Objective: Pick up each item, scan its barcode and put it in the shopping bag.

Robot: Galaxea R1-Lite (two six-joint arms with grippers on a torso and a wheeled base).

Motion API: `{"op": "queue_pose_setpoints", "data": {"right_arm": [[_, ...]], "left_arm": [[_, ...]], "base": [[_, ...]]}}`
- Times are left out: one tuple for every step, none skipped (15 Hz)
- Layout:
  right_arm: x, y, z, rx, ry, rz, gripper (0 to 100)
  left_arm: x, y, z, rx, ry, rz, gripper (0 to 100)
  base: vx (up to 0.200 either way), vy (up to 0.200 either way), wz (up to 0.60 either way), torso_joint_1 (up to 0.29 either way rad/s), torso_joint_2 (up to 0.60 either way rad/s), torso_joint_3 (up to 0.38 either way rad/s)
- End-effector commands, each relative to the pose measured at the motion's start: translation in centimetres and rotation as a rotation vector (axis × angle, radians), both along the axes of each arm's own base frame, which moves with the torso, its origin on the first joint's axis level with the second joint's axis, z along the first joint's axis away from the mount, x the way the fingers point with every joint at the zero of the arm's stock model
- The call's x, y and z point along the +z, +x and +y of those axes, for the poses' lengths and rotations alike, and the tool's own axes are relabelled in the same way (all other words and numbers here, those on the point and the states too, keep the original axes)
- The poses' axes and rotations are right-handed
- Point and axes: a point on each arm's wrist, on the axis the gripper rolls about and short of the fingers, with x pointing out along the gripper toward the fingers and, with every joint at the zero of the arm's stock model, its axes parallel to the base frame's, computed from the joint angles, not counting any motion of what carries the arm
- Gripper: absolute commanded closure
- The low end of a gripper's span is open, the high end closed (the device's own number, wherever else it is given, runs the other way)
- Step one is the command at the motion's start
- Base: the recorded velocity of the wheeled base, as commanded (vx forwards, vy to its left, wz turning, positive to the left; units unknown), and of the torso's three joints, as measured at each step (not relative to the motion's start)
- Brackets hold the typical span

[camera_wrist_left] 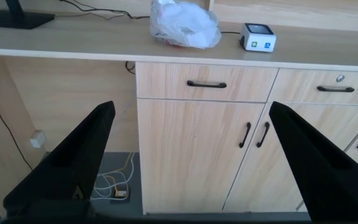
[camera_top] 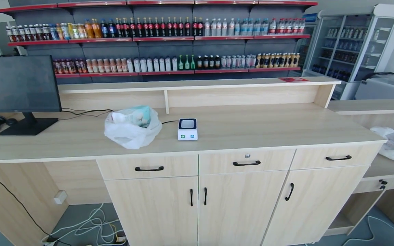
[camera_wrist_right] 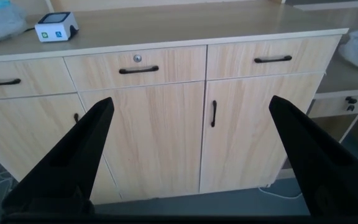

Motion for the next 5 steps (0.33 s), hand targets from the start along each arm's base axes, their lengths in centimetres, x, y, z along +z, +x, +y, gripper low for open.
{"op": "queue_pose_setpoints", "data": {"right_arm": [[0.01, 0.01, 0.00, 0.000, 0.000, 0.001, 0], [0.01, 0.01, 0.00, 0.000, 0.002, 0.001, 0], [0.01, 0.01, 0.00, 0.002, 0.000, 0.001, 0], [0.01, 0.01, 0.00, 0.000, -0.002, 0.001, 0], [0.01, 0.01, 0.00, 0.000, -0.003, 0.001, 0]], "left_arm": [[0.00, 0.00, 0.00, 0.000, 0.000, 0.000, 0], [0.00, 0.00, 0.00, 0.000, 0.000, 0.000, 0], [0.00, 0.00, 0.00, 0.000, -0.001, 0.000, 0], [0.00, 0.00, 0.00, 0.000, -0.001, 0.000, 0], [0.00, 0.00, 0.00, 0.000, -0.001, 0.000, 0]], "base": [[0.000, 0.000, 0.00, 0.000, 0.00, 0.000], [0.000, 0.000, 0.00, 0.000, 0.00, 0.000], [0.000, 0.000, 0.00, 0.000, 0.00, 0.000], [0.000, 0.000, 0.00, 0.000, 0.00, 0.000], [0.000, 0.000, 0.00, 0.000, 0.00, 0.000]]}}
